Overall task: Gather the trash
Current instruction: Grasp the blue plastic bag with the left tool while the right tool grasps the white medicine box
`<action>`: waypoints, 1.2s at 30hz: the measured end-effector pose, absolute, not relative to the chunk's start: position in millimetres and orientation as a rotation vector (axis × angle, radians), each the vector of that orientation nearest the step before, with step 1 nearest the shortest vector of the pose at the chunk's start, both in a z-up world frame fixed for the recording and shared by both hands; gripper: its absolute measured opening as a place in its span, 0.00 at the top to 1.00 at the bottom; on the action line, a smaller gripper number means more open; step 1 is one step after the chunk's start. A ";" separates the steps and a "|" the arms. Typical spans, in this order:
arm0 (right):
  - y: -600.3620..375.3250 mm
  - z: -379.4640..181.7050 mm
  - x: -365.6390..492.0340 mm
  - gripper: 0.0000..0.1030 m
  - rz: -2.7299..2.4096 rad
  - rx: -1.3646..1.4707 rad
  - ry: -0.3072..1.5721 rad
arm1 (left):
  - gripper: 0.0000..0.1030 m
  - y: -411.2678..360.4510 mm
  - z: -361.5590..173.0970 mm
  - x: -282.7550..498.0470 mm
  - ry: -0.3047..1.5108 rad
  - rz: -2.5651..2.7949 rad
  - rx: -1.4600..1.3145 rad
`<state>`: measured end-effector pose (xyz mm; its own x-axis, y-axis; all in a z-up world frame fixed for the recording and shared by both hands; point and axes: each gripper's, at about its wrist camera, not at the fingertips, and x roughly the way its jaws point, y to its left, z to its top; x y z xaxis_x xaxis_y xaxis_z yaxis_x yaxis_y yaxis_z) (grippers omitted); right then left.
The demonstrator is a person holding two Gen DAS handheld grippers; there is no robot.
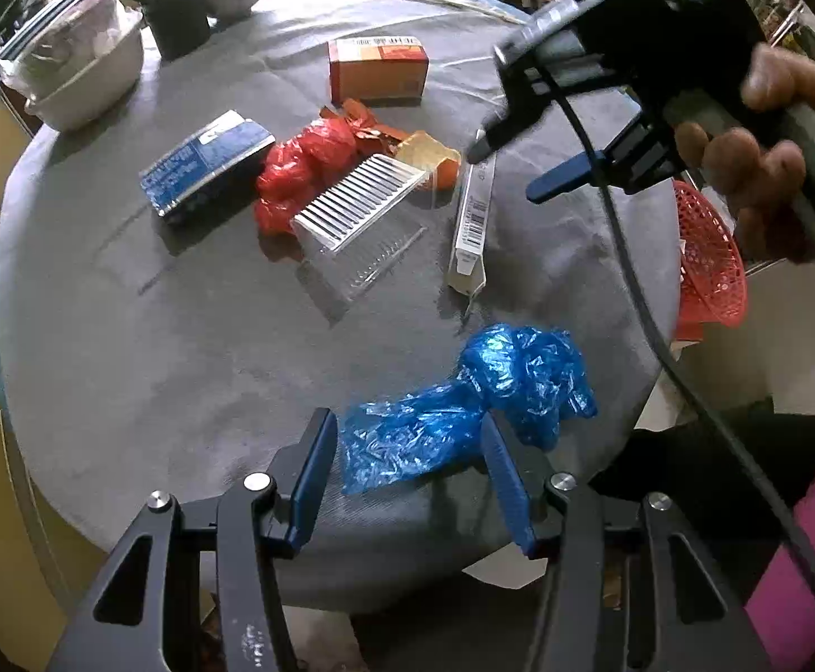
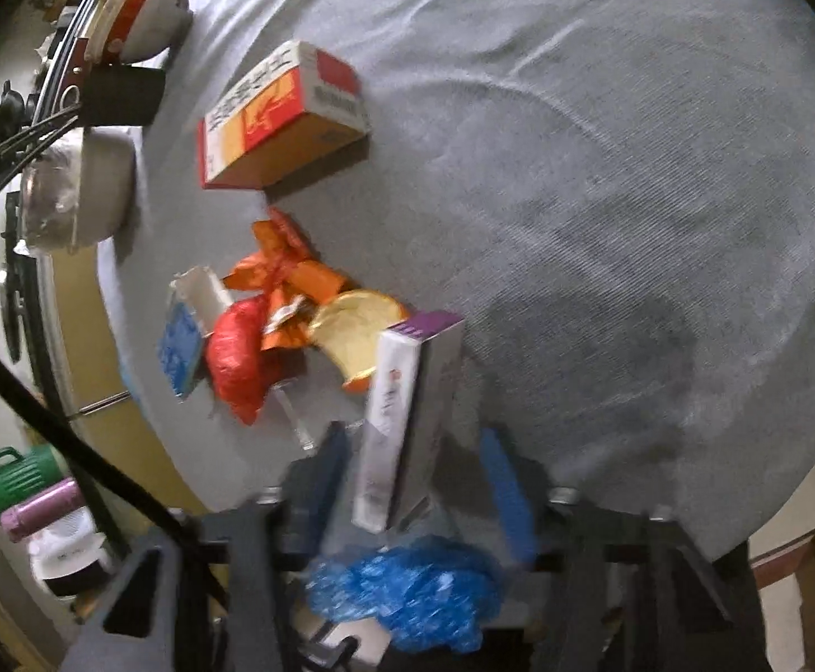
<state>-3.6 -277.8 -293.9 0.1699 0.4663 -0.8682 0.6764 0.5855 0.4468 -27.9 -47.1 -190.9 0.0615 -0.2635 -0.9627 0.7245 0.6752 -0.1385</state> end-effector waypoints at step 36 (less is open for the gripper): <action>-254.7 -295.6 20.2 0.75 -0.314 0.972 1.580 | 0.70 -42.1 -220.1 -0.8 1.383 -0.640 0.180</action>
<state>20.2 -254.7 -295.6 0.0431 0.4076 -0.9121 0.7252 0.6152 0.3092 -0.8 -42.1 -220.1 0.0492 -0.3152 -0.9477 0.5185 0.8190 -0.2455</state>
